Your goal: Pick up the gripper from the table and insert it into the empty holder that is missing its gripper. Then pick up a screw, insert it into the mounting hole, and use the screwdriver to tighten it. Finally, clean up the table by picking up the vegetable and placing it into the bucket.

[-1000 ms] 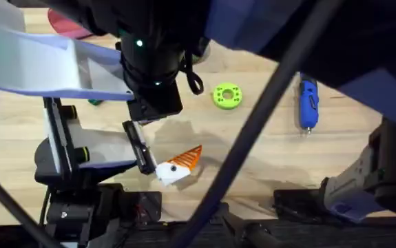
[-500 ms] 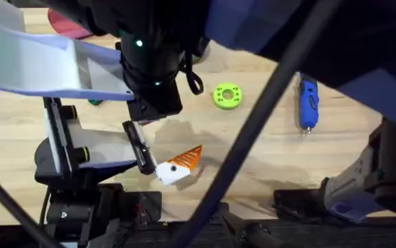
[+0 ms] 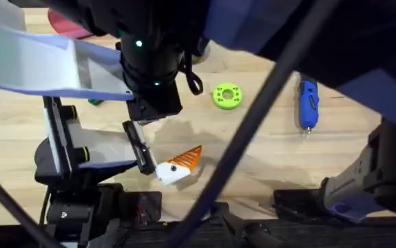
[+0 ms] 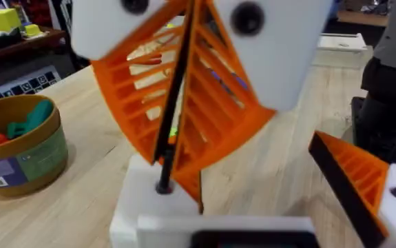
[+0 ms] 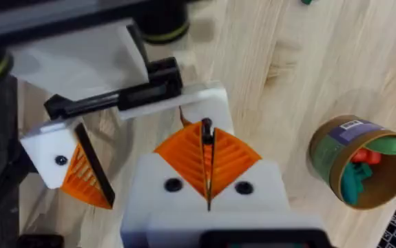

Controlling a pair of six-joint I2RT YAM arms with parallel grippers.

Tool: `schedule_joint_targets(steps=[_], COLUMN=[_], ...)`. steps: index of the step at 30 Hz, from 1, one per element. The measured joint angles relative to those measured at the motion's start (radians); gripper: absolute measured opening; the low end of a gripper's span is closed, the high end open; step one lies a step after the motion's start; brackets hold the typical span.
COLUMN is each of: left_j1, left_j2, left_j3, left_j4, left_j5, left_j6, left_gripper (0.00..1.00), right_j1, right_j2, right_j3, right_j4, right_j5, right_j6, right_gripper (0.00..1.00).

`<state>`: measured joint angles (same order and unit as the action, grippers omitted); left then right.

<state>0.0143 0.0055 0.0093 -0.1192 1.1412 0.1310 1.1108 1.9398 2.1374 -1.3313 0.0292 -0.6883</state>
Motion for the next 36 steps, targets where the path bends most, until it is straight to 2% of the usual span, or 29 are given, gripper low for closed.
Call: schedule_joint_targets(steps=[36], left_j1=[0.0], left_j2=[0.0], left_j3=[0.0], left_j4=[-0.001], left_j5=[0.0], left_j6=[-0.008], left_gripper=[0.985], right_j1=[0.002], right_j2=[0.026], right_j3=[0.003], right_j4=[0.008], right_j5=[-0.023], right_j6=[0.011], right_gripper=[0.004])
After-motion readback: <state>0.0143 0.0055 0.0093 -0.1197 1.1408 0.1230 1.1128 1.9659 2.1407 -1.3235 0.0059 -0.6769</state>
